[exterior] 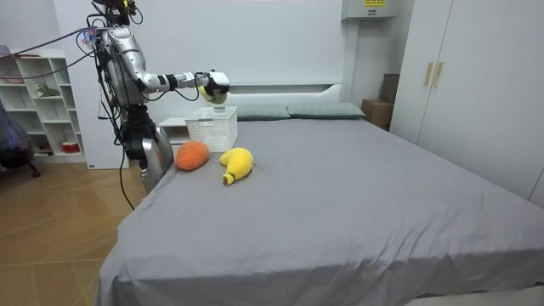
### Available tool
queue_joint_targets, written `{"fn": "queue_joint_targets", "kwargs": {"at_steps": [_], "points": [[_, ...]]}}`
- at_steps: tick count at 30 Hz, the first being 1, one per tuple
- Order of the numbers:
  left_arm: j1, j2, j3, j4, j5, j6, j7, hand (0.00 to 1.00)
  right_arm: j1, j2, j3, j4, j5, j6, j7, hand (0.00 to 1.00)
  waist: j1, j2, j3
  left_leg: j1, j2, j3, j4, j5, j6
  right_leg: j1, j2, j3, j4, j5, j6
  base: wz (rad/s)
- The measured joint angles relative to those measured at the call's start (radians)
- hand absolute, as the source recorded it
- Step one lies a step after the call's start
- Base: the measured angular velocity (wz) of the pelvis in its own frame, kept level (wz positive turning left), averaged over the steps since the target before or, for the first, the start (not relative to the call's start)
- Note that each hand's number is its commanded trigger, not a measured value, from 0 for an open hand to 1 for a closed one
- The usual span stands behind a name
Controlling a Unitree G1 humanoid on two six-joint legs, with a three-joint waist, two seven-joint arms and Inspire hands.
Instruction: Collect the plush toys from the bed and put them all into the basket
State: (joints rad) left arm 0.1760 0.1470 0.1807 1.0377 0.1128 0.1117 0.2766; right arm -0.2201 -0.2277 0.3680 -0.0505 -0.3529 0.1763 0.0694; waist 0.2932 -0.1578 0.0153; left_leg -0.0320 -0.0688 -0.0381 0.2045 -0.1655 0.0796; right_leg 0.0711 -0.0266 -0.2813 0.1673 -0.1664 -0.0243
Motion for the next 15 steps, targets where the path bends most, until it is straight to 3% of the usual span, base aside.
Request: {"fn": "queue_joint_targets", "kwargs": {"at_steps": [1,2,4,8,15], "points": [[-0.005,0.0,0.0,0.006,0.0,0.0,0.0,0.0,0.0,0.002,0.009,0.012,0.0,0.0,0.0,0.73,0.012,0.001,0.0017,0.0,0.0,0.0,0.001,0.0,0.001,-0.001,0.0,0.001,0.0,0.001,0.001,0.0],[-0.011,0.0,-0.001,0.007,0.0,0.001,0.0,0.0,0.0,0.005,0.012,0.032,0.0,0.0,0.0,0.52,0.016,0.001,0.0021,-0.002,-0.002,-0.004,0.003,0.0,0.001,-0.001,-0.002,-0.003,0.0,0.001,0.002,0.05],[-0.022,0.0,-0.005,0.006,0.0,0.003,0.0,0.0,-0.001,0.011,0.012,0.061,-0.001,0.003,0.001,0.0,0.017,0.002,0.0034,-0.016,-0.008,-0.025,0.014,0.0,0.002,-0.003,-0.005,-0.023,0.0,0.001,0.003,0.24],[-0.038,0.0,-0.009,0.003,0.001,0.013,-0.001,0.0,-0.004,0.036,0.013,0.127,-0.015,0.012,0.005,0.0,0.044,0.005,0.0055,-0.034,-0.014,-0.036,0.018,0.002,0.006,-0.018,-0.008,-0.029,0.001,0.001,0.007,0.09],[-0.05,0.0,-0.03,0.001,0.001,0.038,0.002,0.0,-0.008,0.038,0.039,0.169,-0.016,0.038,0.019,0.0,0.043,0.01,0.009,-0.045,-0.016,-0.044,0.02,0.004,0.008,-0.022,-0.009,-0.042,-0.002,0.004,0.01,0.05]]}}
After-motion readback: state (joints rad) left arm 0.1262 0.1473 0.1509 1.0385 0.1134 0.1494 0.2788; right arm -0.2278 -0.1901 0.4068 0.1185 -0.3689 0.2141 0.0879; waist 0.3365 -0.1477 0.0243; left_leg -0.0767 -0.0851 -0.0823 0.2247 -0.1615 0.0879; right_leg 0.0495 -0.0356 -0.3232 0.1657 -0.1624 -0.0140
